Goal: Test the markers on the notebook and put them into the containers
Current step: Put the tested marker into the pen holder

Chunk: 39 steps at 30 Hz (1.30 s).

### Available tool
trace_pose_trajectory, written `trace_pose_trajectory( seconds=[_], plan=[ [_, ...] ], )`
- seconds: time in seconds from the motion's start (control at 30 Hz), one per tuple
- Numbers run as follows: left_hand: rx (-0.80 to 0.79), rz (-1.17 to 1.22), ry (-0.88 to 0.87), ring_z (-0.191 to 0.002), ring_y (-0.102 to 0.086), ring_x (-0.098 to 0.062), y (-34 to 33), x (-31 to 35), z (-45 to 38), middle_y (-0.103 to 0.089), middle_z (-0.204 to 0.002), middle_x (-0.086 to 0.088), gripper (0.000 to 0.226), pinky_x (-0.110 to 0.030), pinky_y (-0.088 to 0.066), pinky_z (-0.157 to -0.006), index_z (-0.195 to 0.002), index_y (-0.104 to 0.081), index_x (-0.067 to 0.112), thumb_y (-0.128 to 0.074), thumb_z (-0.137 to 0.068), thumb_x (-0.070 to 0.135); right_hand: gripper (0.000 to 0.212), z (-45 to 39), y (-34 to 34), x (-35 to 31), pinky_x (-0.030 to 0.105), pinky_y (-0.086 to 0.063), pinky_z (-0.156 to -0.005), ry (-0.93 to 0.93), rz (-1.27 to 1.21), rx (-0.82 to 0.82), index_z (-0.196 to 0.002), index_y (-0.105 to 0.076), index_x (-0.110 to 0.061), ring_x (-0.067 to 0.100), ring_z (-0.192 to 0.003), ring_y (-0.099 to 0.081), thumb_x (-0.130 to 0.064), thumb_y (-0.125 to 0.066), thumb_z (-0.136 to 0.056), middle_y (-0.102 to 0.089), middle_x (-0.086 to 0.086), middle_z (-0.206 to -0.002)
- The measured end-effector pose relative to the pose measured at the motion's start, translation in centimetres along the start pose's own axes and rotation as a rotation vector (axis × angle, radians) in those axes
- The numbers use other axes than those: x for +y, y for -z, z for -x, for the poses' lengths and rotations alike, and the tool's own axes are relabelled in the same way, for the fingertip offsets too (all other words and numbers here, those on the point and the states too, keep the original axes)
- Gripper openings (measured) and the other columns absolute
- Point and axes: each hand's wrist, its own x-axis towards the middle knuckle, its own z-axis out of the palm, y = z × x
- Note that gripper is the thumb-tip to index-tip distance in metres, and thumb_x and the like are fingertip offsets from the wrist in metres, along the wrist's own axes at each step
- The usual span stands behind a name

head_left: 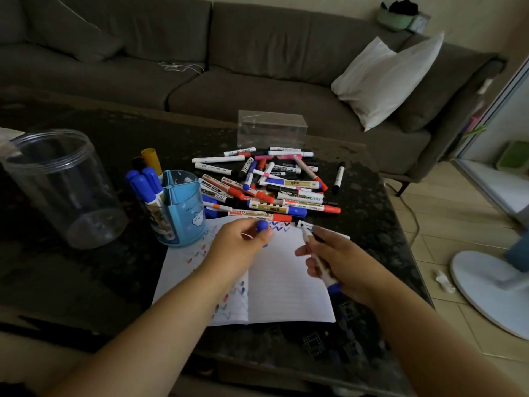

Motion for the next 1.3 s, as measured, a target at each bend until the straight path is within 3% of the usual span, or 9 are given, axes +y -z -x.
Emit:
trace_pose_trajectory(
  seconds=[0.07,0.2,0.33,0.4,0.5,0.6,0.83,0.93,1.3],
  plan=[
    [0.000,-0.088,-0.103,-0.079,-0.058,0.000,-0.2,-0.9,-0.2,-0.065,-0.089,0.010,0.016,-0.007,-0.041,-0.067,-0.095,-0.062,0.029,-0.068,-0.083,0.019,0.031,-0.8,0.2,-0.1,0.026,-0.052,-0.059,0.045,-0.199,-0.020,-0.125,-0.051,-0.025,0.013,-0.057,-0.056,-0.013,-0.051,-0.096,-0.070,0.016,-0.094],
    [0.021,-0.246,-0.241,-0.079,-0.058,0.002,-0.8,-2.5,-1.0,-0.061,-0.090,0.010,0.024,0.002,-0.037,-0.067,-0.102,-0.064,0.018,-0.070,-0.081,0.010,0.017,-2.0,-0.1,-1.3,0.022,-0.054,-0.050,0.009,-0.578,-0.037,-0.103,-0.067,-0.011,0.013,-0.050,-0.055,-0.017,-0.054,-0.094,-0.069,0.024,-0.092],
    [0.012,-0.400,-0.386,-0.084,-0.056,-0.009,-1.8,-3.9,-1.1,-0.062,-0.097,0.005,0.022,-0.009,-0.036,-0.069,-0.109,-0.055,0.015,-0.062,-0.088,0.019,0.026,-3.9,-0.1,-0.8,0.022,-0.057,-0.060,0.055,-0.703,-0.173,-0.109,-0.062,-0.001,0.012,-0.061,-0.063,0.004,-0.042,-0.094,-0.070,0.017,-0.083],
    [0.017,-0.449,-0.435,-0.087,-0.056,-0.012,-2.0,-4.7,-1.0,-0.062,-0.100,0.000,0.023,-0.017,-0.038,-0.073,-0.111,-0.052,0.014,-0.058,-0.090,0.022,0.025,-4.9,0.0,-0.3,0.022,-0.056,-0.062,0.122,-0.663,-0.208,-0.107,-0.059,-0.002,0.010,-0.063,-0.060,0.007,-0.044,-0.089,-0.068,0.011,-0.078],
    [0.020,-0.472,-0.504,-0.085,-0.054,-0.013,-2.2,-5.3,-1.3,-0.062,-0.097,-0.001,0.021,-0.021,-0.038,-0.073,-0.109,-0.053,0.014,-0.057,-0.090,0.025,0.019,-6.6,-0.1,0.5,0.025,-0.048,-0.064,0.247,-0.365,-0.142,-0.097,-0.059,-0.015,0.011,-0.064,-0.053,-0.028,-0.056,-0.083,-0.059,0.002,-0.068],
    [0.019,-0.506,-0.527,-0.094,-0.055,-0.014,-2.3,-5.7,-1.7,-0.063,-0.102,0.001,0.025,-0.021,-0.039,-0.081,-0.111,-0.058,0.015,-0.057,-0.090,0.028,0.038,-7.9,-0.6,1.1,0.022,-0.038,-0.057,0.350,-0.008,0.029,-0.089,-0.066,-0.019,0.007,-0.057,-0.045,-0.048,-0.041,-0.092,-0.053,-0.005,-0.059],
    [0.031,-0.520,-0.532,-0.095,-0.057,-0.012,-2.3,-6.4,-2.1,-0.067,-0.104,0.002,0.034,-0.018,-0.035,-0.084,-0.111,-0.064,0.014,-0.056,-0.088,0.036,0.015,-9.6,-0.6,2.3,0.011,-0.042,-0.058,0.458,0.111,0.289,-0.077,-0.062,-0.015,-0.007,-0.058,-0.054,-0.022,-0.061,-0.090,-0.060,-0.010,-0.065],
    [0.029,-0.515,-0.537,-0.090,-0.058,-0.012,-2.3,-6.4,-2.2,-0.067,-0.098,0.003,0.041,-0.015,-0.036,-0.079,-0.107,-0.065,0.015,-0.047,-0.085,0.044,0.022,-9.8,-0.8,2.7,0.008,-0.039,-0.049,0.503,0.117,0.364,-0.070,-0.050,-0.014,-0.006,-0.050,-0.048,-0.013,-0.063,-0.088,-0.051,-0.008,-0.061],
    [0.033,-0.495,-0.513,-0.088,-0.057,-0.013,-2.3,-6.2,-2.0,-0.067,-0.095,0.003,0.034,-0.012,-0.035,-0.077,-0.106,-0.065,0.013,-0.052,-0.084,0.035,0.023,-10.0,-0.7,2.8,0.009,-0.035,-0.044,0.498,0.185,0.391,-0.071,-0.046,-0.011,-0.003,-0.046,-0.044,-0.014,-0.062,-0.087,-0.049,-0.002,-0.061]
  ],
)
